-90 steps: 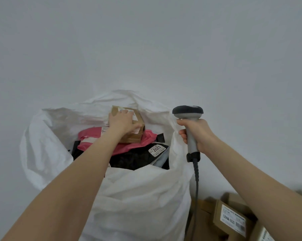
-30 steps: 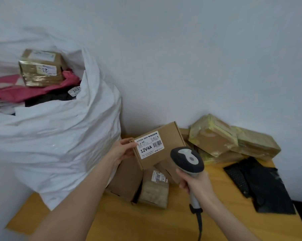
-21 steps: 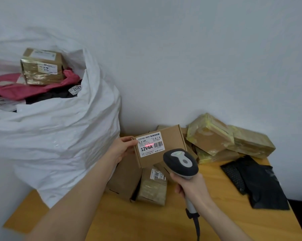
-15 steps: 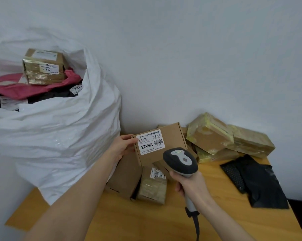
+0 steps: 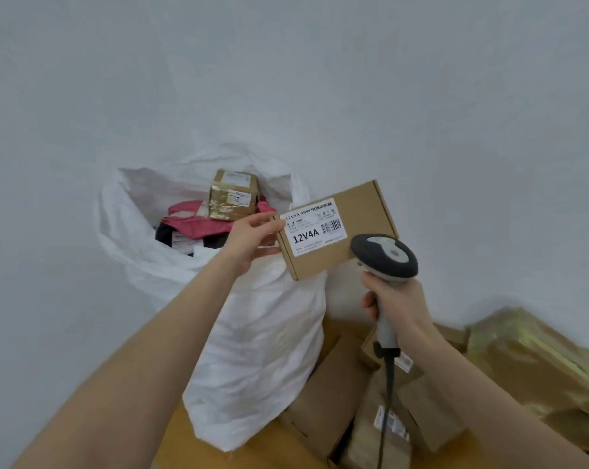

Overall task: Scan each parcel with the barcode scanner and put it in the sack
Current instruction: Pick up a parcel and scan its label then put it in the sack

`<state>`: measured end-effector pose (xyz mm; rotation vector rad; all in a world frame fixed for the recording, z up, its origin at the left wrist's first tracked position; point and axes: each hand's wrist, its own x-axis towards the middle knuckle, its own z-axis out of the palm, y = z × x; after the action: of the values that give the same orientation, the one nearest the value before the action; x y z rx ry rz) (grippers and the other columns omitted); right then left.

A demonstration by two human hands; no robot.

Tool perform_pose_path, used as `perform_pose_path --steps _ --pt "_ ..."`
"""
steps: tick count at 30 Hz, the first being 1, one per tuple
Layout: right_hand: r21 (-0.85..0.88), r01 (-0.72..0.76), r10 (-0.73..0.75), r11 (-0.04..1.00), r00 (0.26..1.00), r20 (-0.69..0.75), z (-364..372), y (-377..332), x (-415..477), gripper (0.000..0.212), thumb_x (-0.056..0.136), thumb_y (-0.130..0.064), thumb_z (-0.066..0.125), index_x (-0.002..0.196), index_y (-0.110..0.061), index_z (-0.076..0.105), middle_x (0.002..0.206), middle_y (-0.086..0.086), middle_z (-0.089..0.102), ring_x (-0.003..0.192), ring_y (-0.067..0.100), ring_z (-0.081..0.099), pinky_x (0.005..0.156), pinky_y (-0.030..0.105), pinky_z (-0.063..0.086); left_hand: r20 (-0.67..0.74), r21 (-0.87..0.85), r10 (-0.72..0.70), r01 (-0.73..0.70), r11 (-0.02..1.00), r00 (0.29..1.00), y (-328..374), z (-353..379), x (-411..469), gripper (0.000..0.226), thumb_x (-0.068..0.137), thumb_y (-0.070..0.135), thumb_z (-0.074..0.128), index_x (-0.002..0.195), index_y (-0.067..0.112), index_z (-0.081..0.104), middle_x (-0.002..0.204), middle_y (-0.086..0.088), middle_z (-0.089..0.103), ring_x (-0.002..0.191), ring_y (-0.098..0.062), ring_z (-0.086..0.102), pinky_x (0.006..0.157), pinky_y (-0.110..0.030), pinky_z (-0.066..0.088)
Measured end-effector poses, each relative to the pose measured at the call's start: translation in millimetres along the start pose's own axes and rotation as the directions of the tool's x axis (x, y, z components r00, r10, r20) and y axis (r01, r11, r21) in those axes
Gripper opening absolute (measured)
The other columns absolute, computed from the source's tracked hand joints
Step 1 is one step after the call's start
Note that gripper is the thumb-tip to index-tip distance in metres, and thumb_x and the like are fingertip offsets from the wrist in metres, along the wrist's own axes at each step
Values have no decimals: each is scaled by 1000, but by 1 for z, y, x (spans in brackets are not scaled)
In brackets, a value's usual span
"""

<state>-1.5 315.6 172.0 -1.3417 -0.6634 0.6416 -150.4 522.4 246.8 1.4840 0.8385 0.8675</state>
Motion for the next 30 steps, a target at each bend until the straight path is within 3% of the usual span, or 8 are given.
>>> perform_pose_path --steps 8,12,16,18,21,23,27,30 --pt "118 4 -8 993 999 37 85 -42 49 15 84 -19 72 79 -6 67 57 10 67 39 12 53 41 23 45 -446 139 212 -166 976 870 85 -123 34 22 85 19 71 102 9 64 104 -12 68 84 -23 69 56 -39 61" --pt "107 2 -4 994 1000 18 98 -38 62 14 85 -18 72 81 -6 67 56 10 66 40 14 53 42 24 46 -379 224 66 23 974 923 75 -116 66 26 85 19 71 105 6 60 93 -10 66 72 -17 62 37 -26 51" --pt "85 15 -14 996 1000 -8 100 -32 73 13 86 -18 72 84 -6 67 58 10 66 42 16 54 46 25 46 -367 214 -90 178 960 926 50 -94 100 44 84 23 72 118 2 56 114 -16 64 96 -30 65 61 -41 59" --pt "80 12 -11 997 1000 -20 100 -29 78 14 86 -18 71 85 -5 66 58 10 66 45 17 54 48 27 47 -431 180 -79 171 969 899 37 -87 112 51 83 22 73 126 4 53 121 -15 61 105 -33 61 66 -47 59" --pt "77 5 -3 997 1000 -28 99 -26 85 12 87 -17 71 88 -6 65 58 9 65 49 19 55 50 28 47 -521 77 -43 97 992 852 24 -78 122 44 87 20 69 125 4 54 109 -7 58 90 -26 57 35 -31 49" --pt "70 4 -1 998 999 -43 97 -23 89 11 88 -17 70 89 -7 65 58 8 65 50 19 56 51 28 48 -512 240 5 138 961 859 13 -68 129 36 91 26 63 119 3 59 117 -10 60 90 -27 58 54 -34 56" --pt "61 -10 14 998 997 -73 93 -14 97 10 88 -16 69 88 -7 65 57 7 65 48 19 55 51 28 49 -174 885 155 85 458 972 -12 -42 131 58 93 50 52 134 8 48 145 -24 29 125 -41 43 102 -47 40" --pt "47 -14 19 999 995 -100 87 -9 105 11 88 -17 69 85 -7 65 55 6 65 45 16 55 48 26 48 229 967 206 -247 65 951 -10 -34 136 65 85 59 58 141 30 42 152 -6 27 143 -31 19 112 -60 18"
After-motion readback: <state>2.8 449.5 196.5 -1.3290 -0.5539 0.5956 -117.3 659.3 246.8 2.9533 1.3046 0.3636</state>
